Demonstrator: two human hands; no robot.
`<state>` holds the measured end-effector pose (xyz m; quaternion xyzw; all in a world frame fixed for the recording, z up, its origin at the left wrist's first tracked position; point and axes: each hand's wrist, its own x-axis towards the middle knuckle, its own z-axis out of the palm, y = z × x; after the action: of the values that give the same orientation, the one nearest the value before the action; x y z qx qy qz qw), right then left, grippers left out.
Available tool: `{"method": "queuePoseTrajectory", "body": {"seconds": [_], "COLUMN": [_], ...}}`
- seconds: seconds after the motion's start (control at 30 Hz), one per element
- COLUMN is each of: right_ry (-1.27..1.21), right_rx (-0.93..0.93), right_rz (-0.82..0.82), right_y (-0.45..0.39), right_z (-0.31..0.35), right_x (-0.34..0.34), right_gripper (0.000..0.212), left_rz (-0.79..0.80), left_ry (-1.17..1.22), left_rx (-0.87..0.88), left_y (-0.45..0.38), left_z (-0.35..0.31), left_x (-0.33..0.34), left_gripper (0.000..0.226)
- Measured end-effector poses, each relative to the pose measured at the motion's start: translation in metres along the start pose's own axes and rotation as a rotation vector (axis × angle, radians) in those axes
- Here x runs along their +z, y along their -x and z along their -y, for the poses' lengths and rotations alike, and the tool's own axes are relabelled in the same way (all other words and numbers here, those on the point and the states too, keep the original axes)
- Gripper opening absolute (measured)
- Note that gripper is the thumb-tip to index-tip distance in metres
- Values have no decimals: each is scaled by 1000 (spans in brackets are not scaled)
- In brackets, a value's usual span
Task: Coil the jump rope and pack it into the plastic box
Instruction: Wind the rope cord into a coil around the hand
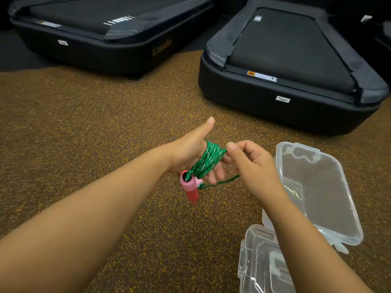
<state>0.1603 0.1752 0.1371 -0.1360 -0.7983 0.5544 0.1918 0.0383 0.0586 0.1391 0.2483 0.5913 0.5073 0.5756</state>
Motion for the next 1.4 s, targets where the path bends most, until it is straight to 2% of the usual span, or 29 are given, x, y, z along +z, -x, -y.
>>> {"method": "queuePoseTrajectory", "body": {"seconds": [0.1,0.23,0.3,0.57,0.8,0.97,1.1,1.17,1.27,1.4], "right_ry": [6,21,-19,-89,-46,81,132,170,225,155], "right_rx": [13,39,95,180,215,187,88,29,-55,-80], "right_rz": [-36,-80,-100,-68,30,102,165,192,198,200], "right_y": [-6,-10,-9,7,29,42,44,42,37,26], "right_z": [-4,-19,-30,-60,-74,-66,-43,-34,-18,-2], "right_x": [-5,-8,-6,13,18,21,29,31,28,19], "right_gripper": [26,34,37,33,31,32,29,30,25,23], "left_rz": [107,173,185,-111,-443,-542,-527,-520,-509,-483], "left_ry": [-61,-97,-50,315,583,637,504,429,334,177], "left_rx": [-24,14,47,198,334,403,411,375,284,176], "left_y": [4,10,10,3,-5,-6,-8,-9,-9,-7], "left_z": [-1,-1,-1,-7,-7,-5,-6,-7,-6,-3], "left_x": [-1,2,4,-1,-21,-26,-19,-15,-10,-4], "left_gripper": [91,51,39,38,38,33,21,29,62,96]}}
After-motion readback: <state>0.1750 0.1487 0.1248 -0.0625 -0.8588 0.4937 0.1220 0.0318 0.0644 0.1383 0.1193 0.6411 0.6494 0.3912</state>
